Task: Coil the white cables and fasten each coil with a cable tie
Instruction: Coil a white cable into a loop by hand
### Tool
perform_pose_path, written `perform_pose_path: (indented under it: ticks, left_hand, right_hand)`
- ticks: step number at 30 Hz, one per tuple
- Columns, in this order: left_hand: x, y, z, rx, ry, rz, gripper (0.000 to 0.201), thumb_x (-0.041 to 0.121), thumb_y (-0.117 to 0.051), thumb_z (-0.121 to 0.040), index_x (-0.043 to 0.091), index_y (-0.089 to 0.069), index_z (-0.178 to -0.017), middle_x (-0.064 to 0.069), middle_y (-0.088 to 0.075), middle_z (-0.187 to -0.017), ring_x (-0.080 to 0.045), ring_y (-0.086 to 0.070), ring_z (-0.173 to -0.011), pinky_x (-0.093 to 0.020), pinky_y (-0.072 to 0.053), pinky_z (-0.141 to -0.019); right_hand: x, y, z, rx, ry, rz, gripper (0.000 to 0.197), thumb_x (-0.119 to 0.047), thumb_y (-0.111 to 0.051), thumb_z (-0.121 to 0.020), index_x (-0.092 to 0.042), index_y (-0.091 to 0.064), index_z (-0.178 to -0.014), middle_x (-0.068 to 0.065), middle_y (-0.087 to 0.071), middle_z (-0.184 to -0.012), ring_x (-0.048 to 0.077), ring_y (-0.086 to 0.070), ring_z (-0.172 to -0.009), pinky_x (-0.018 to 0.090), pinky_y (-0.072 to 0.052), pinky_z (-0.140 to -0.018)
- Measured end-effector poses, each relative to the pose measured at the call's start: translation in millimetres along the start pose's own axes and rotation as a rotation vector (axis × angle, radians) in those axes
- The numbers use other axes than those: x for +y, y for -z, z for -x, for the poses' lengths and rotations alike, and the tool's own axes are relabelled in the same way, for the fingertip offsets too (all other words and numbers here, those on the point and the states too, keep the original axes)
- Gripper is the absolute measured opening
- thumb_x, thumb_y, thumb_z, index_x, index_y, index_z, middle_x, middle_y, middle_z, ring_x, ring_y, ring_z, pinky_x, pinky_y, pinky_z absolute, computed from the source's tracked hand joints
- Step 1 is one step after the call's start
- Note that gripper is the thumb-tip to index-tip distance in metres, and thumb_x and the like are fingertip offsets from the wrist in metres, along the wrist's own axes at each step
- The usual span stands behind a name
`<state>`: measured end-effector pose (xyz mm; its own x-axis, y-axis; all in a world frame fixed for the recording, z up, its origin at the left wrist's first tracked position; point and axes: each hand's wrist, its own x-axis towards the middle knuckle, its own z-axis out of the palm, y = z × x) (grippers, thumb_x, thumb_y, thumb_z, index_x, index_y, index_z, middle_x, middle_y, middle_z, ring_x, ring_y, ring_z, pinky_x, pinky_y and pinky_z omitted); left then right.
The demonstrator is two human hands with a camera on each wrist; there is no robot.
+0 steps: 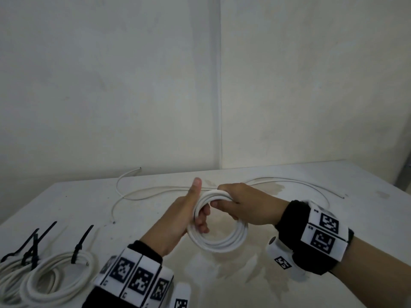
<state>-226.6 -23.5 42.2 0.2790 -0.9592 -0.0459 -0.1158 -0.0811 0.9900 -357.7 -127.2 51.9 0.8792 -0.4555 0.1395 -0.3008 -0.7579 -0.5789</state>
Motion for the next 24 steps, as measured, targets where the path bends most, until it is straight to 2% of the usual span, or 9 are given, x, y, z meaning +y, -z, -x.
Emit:
perform_pose_path:
  ticks: [2, 5, 8, 11, 13, 15, 19, 21, 24]
  left_hand:
    - [-2, -10, 1, 0.134, -0.019, 0.079, 0.058, 0.054, -0.035, -0.091, 0.008, -0.046, -0.057, 0.005, -0.033, -0.038, -0.012, -0.034, -0.034, -0.033, -0.041, -0.059]
    - [0, -17, 1, 0.244, -0.015, 0.199, 0.053, 0.045, -0.041, -0.093, 0.009, -0.042, -0.054, 0.004, -0.027, -0.037, -0.011, -0.025, -0.033, -0.027, -0.034, -0.047]
    - [1, -11, 1, 0.315, -0.023, 0.335, 0.051, 0.045, -0.045, -0.091, 0.011, -0.039, -0.054, 0.004, -0.022, -0.039, -0.010, -0.021, -0.032, -0.023, -0.029, -0.038]
    - [2, 1, 1, 0.318, -0.030, 0.472, 0.049, 0.049, -0.053, -0.082, 0.013, -0.037, -0.054, 0.006, -0.021, -0.038, -0.008, -0.019, -0.031, -0.019, -0.026, -0.036]
    - [2, 4, 2, 0.308, -0.048, 0.485, 0.047, 0.048, -0.056, -0.078, 0.013, -0.036, -0.054, 0.006, -0.021, -0.038, -0.007, -0.019, -0.031, -0.018, -0.026, -0.037]
    - [1, 3, 3, 0.314, -0.062, 0.467, 0.046, 0.043, -0.055, -0.084, 0.014, -0.035, -0.054, 0.006, -0.020, -0.039, -0.007, -0.019, -0.031, -0.018, -0.027, -0.037]
    - [1, -2, 2, 0.332, -0.075, 0.436, 0.046, 0.041, -0.054, -0.086, 0.014, -0.034, -0.054, 0.006, -0.020, -0.039, -0.008, -0.019, -0.033, -0.020, -0.027, -0.037]
    - [0, -4, 1, 0.343, -0.077, 0.423, 0.046, 0.041, -0.054, -0.086, 0.014, -0.033, -0.054, 0.007, -0.020, -0.039, -0.008, -0.019, -0.033, -0.020, -0.028, -0.038]
    - [-4, -7, -1, 0.363, -0.075, 0.402, 0.046, 0.040, -0.054, -0.087, 0.014, -0.033, -0.055, 0.007, -0.022, -0.038, -0.008, -0.021, -0.034, -0.020, -0.030, -0.038]
  right_hand:
    - [-1, 0, 1, 0.023, 0.018, -0.024, 0.018, -0.031, -0.051, -0.093, -0.018, -0.051, -0.081, -0.010, -0.049, -0.060, 0.002, -0.047, -0.048, 0.019, -0.039, -0.054]
    - [-4, 0, 4, 0.101, 0.054, -0.088, 0.022, -0.037, -0.056, -0.088, -0.016, -0.055, -0.085, -0.008, -0.054, -0.065, 0.003, -0.047, -0.054, 0.018, -0.039, -0.056]
    - [-3, 0, 11, 0.184, 0.092, -0.215, 0.029, -0.043, -0.044, -0.089, -0.016, -0.056, -0.087, -0.005, -0.054, -0.071, 0.000, -0.046, -0.058, 0.013, -0.037, -0.059]
    - [6, -3, 18, 0.244, 0.071, -0.330, 0.028, -0.020, -0.032, -0.100, -0.018, -0.055, -0.084, -0.007, -0.049, -0.069, 0.000, -0.043, -0.057, 0.011, -0.034, -0.060]
    - [12, -5, 20, 0.268, 0.043, -0.277, 0.032, -0.012, -0.034, -0.100, -0.025, -0.054, -0.079, -0.007, -0.049, -0.069, 0.003, -0.042, -0.060, 0.015, -0.033, -0.062]
    - [14, -5, 18, 0.288, 0.046, -0.170, 0.031, -0.014, -0.039, -0.098, -0.029, -0.054, -0.076, -0.009, -0.046, -0.074, 0.001, -0.042, -0.067, 0.015, -0.034, -0.067]
    - [18, -6, 11, 0.282, 0.000, 0.025, 0.021, -0.017, -0.050, -0.094, -0.009, -0.069, -0.098, -0.011, -0.041, -0.075, 0.001, -0.042, -0.067, 0.012, -0.034, -0.067]
    - [16, -7, 10, 0.310, -0.063, -0.074, 0.023, -0.015, -0.050, -0.094, -0.004, -0.070, -0.094, -0.005, -0.049, -0.072, 0.003, -0.047, -0.063, 0.016, -0.040, -0.066]
    - [4, -8, 10, 0.261, -0.191, -0.534, 0.035, -0.016, -0.039, -0.096, 0.002, -0.067, -0.085, 0.004, -0.061, -0.077, 0.012, -0.057, -0.071, 0.028, -0.052, -0.077]
